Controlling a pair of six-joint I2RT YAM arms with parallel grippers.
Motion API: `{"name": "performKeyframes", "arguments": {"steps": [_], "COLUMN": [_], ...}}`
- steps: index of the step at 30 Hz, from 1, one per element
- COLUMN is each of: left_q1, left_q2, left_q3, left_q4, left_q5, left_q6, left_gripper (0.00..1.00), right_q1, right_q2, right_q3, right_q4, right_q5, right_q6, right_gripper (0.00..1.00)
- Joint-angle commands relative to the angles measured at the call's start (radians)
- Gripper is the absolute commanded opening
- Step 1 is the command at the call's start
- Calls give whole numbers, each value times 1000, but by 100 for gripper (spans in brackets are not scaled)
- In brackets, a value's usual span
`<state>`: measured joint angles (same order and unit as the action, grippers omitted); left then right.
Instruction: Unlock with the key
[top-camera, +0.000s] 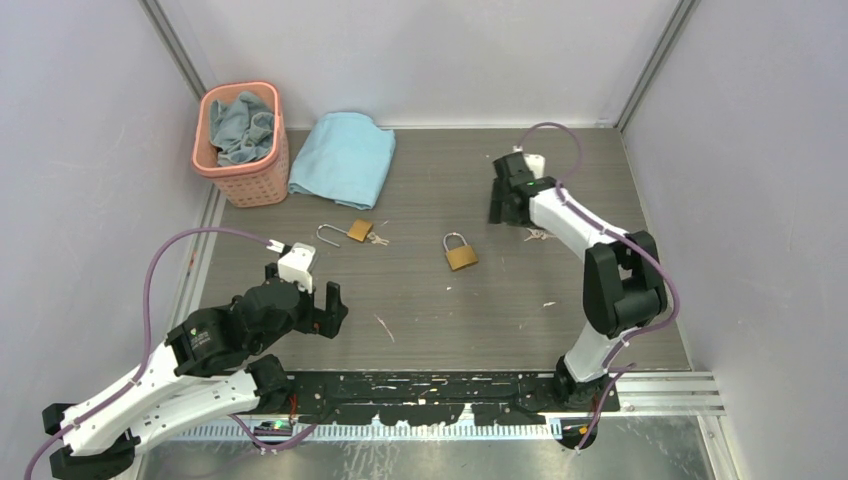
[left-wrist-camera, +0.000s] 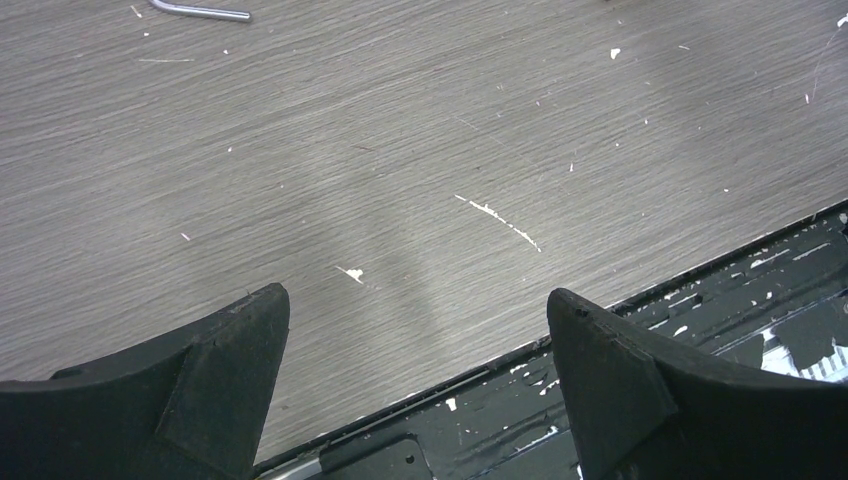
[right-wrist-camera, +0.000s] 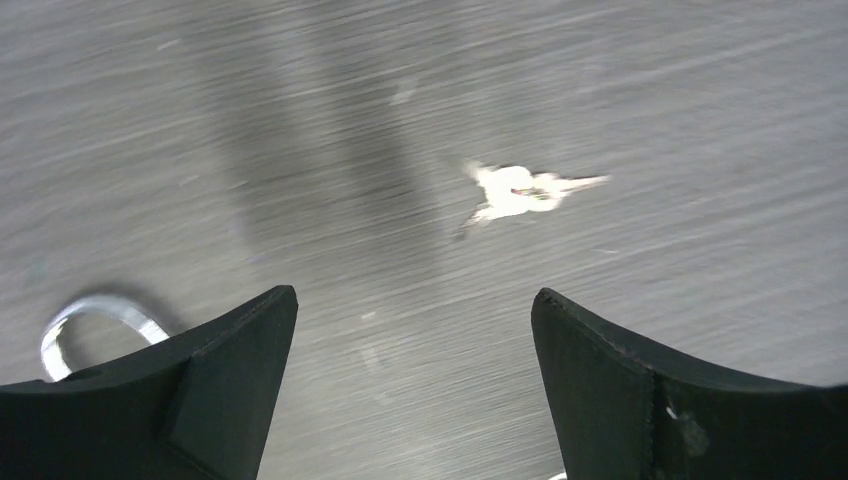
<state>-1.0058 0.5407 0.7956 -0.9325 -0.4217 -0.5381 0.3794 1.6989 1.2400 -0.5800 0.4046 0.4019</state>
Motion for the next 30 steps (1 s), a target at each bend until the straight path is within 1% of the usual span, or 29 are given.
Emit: {"name": "performKeyframes", "arguments": {"steps": [1, 6, 10, 12, 14, 19, 23, 25, 30], "left_q1": [1, 2, 2, 1, 1, 1, 2, 1, 2], "left_q2": [-5, -4, -4, -5, -10, -23, -24, -25, -30], "left_q3": [-1, -4, -3, -3, -3, -6, -6, -6, -6], "left_q4": [36, 43, 44, 43, 44, 47, 48, 50, 53], "left_q5": [12, 23, 32, 33, 34, 39, 47, 50, 58], "left_q6": [17, 23, 25, 25, 24, 28, 29, 30, 33], "left_gripper": [100, 100, 100, 100, 100, 100, 100, 100, 100], "right_q1": [-134, -238, -260, -268, -279, -317, -320, -321, -315], "right_q2": [-19, 70, 153, 173, 186, 235, 271, 282, 261], "right_q3": [-1, 52, 112, 115, 111, 119, 125, 119, 75], "right_q4": [-16, -6, -31, -32, -29, -26, -35, -40, -32], "right_q5": [47, -56, -141, -176, -187, -200, -202, -217, -289], "right_q6": [-14, -34, -56, -63, -61, -75, -80, -76, -45], "right_gripper": [91, 86, 80, 79, 77, 67, 61, 57, 36]}}
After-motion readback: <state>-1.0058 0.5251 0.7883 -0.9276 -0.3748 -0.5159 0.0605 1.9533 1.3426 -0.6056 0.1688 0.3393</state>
